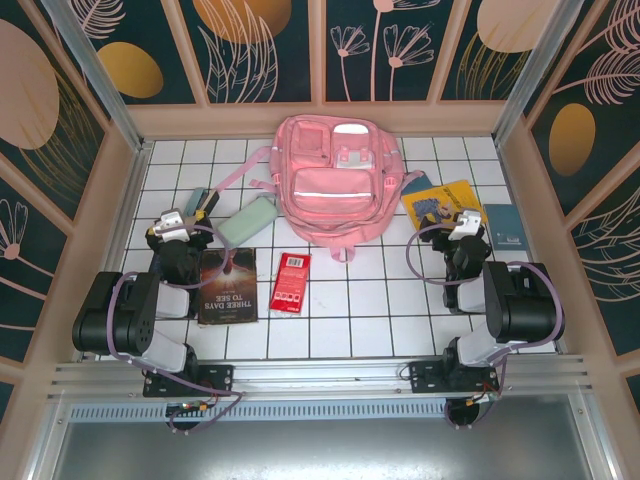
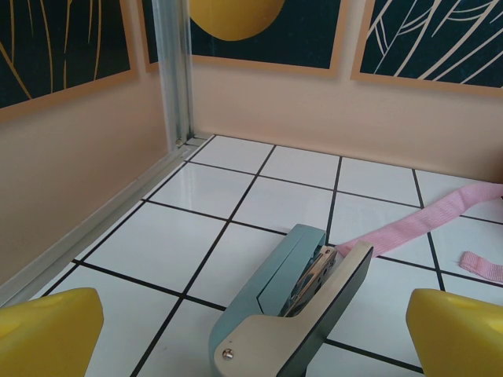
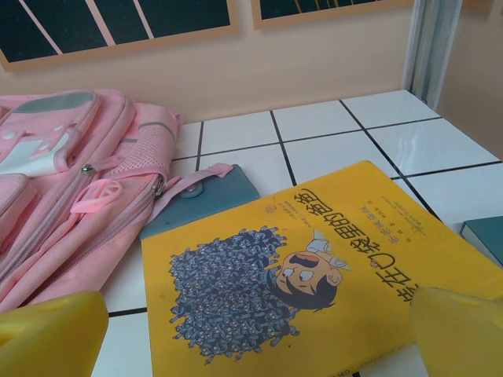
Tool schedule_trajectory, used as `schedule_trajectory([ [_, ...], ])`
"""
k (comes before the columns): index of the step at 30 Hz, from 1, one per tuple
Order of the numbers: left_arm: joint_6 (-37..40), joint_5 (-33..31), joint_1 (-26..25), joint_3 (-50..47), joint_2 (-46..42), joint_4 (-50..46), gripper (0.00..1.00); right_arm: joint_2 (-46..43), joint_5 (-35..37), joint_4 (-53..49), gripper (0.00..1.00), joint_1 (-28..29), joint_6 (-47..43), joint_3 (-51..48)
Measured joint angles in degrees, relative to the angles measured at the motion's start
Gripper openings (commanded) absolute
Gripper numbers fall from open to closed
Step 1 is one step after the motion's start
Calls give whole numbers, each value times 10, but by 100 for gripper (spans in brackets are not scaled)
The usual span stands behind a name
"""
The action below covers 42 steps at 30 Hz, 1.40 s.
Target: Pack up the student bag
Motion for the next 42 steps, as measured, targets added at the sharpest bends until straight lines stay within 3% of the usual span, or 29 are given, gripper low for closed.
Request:
schedule_trajectory([
  [11, -1, -3, 0, 7, -16, -37, 99, 0, -5, 0, 99, 0, 0, 0],
  [15, -32, -50, 0, 80, -96, -191, 99, -47, 32, -26, 99, 5, 5, -10],
  [17, -77, -78, 0, 137, -138, -278, 99, -100, 60, -81, 99, 9, 18, 0],
  [21, -205, -105, 0, 248, -213, -438, 99, -185, 92, -259, 99, -9, 131, 88],
  [26, -304, -37, 0, 269, -261, -513, 98, -214, -3, -345, 99, -69, 300, 145],
  [30, -352, 66, -5, 274, -235, -556, 88, -234, -76, -366, 99, -81, 367, 131],
  [36, -361, 129, -117, 291, -173, -580, 84, -238, -101, -429, 99, -34, 358, 148],
  [42, -349, 124, -257, 372, -60, -600, 84, -238, -70, -477, 99, 50, 315, 179],
])
